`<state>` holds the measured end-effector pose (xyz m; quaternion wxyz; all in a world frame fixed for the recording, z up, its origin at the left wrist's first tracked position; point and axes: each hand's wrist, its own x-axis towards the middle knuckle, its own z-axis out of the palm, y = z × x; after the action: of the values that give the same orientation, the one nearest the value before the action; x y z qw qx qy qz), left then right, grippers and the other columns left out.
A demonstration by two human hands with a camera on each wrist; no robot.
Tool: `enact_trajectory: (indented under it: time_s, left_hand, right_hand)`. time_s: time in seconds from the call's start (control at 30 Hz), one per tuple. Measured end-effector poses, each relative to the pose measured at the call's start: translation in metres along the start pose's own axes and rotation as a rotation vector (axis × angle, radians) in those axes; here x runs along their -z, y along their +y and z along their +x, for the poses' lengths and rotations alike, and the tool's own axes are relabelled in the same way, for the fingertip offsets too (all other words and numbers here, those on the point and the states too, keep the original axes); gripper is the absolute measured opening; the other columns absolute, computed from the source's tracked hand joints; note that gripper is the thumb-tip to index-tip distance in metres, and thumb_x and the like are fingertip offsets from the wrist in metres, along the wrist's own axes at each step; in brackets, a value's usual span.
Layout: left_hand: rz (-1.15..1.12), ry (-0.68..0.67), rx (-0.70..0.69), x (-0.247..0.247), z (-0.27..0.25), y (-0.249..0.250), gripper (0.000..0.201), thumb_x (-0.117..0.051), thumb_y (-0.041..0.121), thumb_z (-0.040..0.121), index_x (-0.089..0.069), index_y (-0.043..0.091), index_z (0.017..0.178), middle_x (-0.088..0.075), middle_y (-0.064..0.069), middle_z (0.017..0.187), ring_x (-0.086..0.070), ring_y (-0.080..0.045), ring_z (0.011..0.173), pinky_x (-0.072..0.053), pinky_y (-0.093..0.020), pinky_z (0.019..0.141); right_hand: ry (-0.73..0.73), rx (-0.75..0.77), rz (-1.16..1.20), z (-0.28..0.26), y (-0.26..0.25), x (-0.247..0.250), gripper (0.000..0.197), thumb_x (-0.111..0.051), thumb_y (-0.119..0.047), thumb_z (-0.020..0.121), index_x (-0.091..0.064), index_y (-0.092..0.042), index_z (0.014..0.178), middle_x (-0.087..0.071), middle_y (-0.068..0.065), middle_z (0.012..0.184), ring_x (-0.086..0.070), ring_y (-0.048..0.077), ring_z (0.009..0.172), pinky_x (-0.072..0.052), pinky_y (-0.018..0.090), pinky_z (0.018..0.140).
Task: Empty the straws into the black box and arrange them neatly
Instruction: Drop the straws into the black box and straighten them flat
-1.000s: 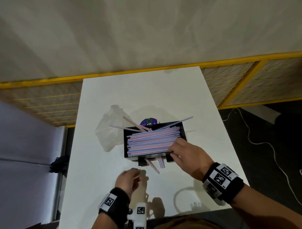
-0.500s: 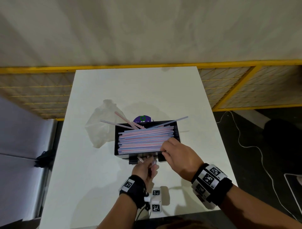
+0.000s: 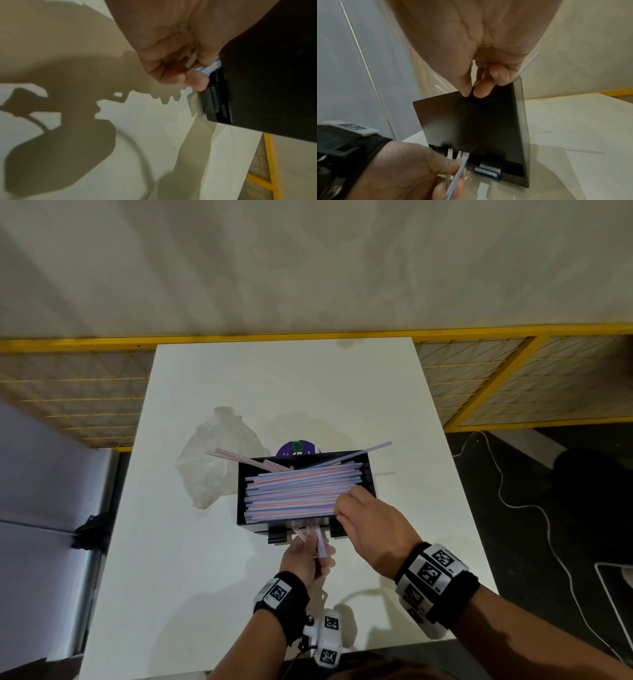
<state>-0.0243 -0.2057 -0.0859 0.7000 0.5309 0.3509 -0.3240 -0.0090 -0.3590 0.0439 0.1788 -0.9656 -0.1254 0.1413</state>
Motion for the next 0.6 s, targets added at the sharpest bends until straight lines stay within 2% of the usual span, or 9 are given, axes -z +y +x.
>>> enact_trajectory:
  time_s: [0.07,0.1,0.17,0.27,0.33,0.4,0.43,0.5,0.6]
  left_hand:
    - [0.011,-0.030,0.057,0.007,-0.003,-0.006,0.029,-0.042,0.024,0.110,-0.057,0.001,0.101,-0.066,-0.021,0.082,-0.051,-0.022,0.051,-0.037,-0.027,0.048]
    - [0.028,-0.040,0.082,0.011,-0.005,-0.009,0.029,-0.042,0.024,0.110,-0.057,0.000,0.100,-0.065,-0.020,0.081,-0.050,-0.021,0.050,-0.035,-0.026,0.047]
    - [0.092,-0.049,0.117,0.019,-0.009,-0.015,0.030,-0.041,0.024,0.111,-0.057,0.000,0.103,-0.066,-0.019,0.083,-0.050,-0.021,0.053,-0.035,-0.026,0.048]
    - [0.173,-0.065,0.142,0.026,-0.012,-0.019,0.030,-0.037,0.024,0.111,-0.057,0.001,0.107,-0.067,-0.018,0.088,-0.051,-0.022,0.056,-0.035,-0.026,0.050]
    - [0.213,-0.054,0.131,0.027,-0.012,-0.019,0.028,-0.039,0.022,0.110,-0.056,0.000,0.109,-0.068,-0.018,0.089,-0.054,-0.023,0.056,-0.037,-0.026,0.049]
    - [0.323,-0.015,0.070,0.024,-0.012,-0.016,0.028,-0.043,0.024,0.107,-0.058,-0.001,0.104,-0.068,-0.015,0.080,-0.059,-0.023,0.052,-0.040,-0.024,0.046]
    - [0.407,0.008,0.022,0.021,-0.011,-0.014,0.028,-0.047,0.027,0.104,-0.058,0.002,0.098,-0.068,-0.011,0.074,-0.062,-0.021,0.053,-0.044,-0.023,0.047]
    - [0.606,0.082,-0.084,0.015,-0.010,-0.011,0.030,-0.058,0.040,0.095,-0.057,0.010,0.091,-0.072,-0.005,0.076,-0.069,-0.022,0.066,-0.052,-0.026,0.059]
    - [0.701,0.208,-0.194,0.004,-0.008,-0.003,0.034,-0.072,0.053,0.082,-0.056,0.024,0.091,-0.070,0.004,0.086,-0.068,-0.017,0.077,-0.046,-0.026,0.064]
  right_hand:
    - [0.024,-0.036,0.007,-0.001,-0.004,0.004,0.008,-0.052,-0.019,0.102,-0.059,-0.016,0.104,-0.055,0.003,0.106,-0.059,0.022,0.084,-0.048,0.030,0.068]
    - [0.038,-0.033,0.001,-0.001,-0.006,0.005,0.001,-0.062,-0.017,0.096,-0.062,-0.017,0.097,-0.057,0.000,0.100,-0.059,0.019,0.078,-0.050,0.027,0.064]
    - [0.051,-0.005,-0.050,-0.002,-0.005,0.003,0.013,-0.075,-0.013,0.087,-0.064,-0.019,0.091,-0.056,-0.005,0.092,-0.054,0.013,0.071,-0.045,0.018,0.058]
    - [0.019,-0.030,-0.005,-0.001,-0.001,-0.004,0.008,-0.058,-0.014,0.100,-0.059,-0.018,0.106,-0.050,-0.003,0.103,-0.044,0.013,0.073,-0.042,0.022,0.064]
    - [0.020,-0.049,0.000,0.000,0.002,-0.007,0.008,-0.054,-0.016,0.103,-0.055,-0.020,0.109,-0.047,-0.004,0.107,-0.048,0.016,0.074,-0.048,0.027,0.066]
    - [0.025,-0.046,0.004,0.000,0.002,-0.007,0.006,-0.051,-0.018,0.104,-0.054,-0.021,0.109,-0.047,-0.004,0.108,-0.049,0.018,0.073,-0.051,0.032,0.067]
    - [0.023,-0.042,0.003,0.001,0.002,-0.008,0.006,-0.050,-0.019,0.104,-0.054,-0.020,0.109,-0.047,-0.003,0.108,-0.050,0.018,0.074,-0.052,0.034,0.068]
    - [0.018,-0.044,-0.002,0.000,0.002,-0.008,0.006,-0.049,-0.019,0.105,-0.053,-0.020,0.108,-0.047,-0.003,0.108,-0.052,0.021,0.076,-0.053,0.038,0.069]
    - [0.014,-0.044,-0.003,0.001,0.002,-0.007,0.006,-0.046,-0.021,0.106,-0.052,-0.019,0.107,-0.046,-0.002,0.107,-0.053,0.023,0.076,-0.053,0.042,0.069]
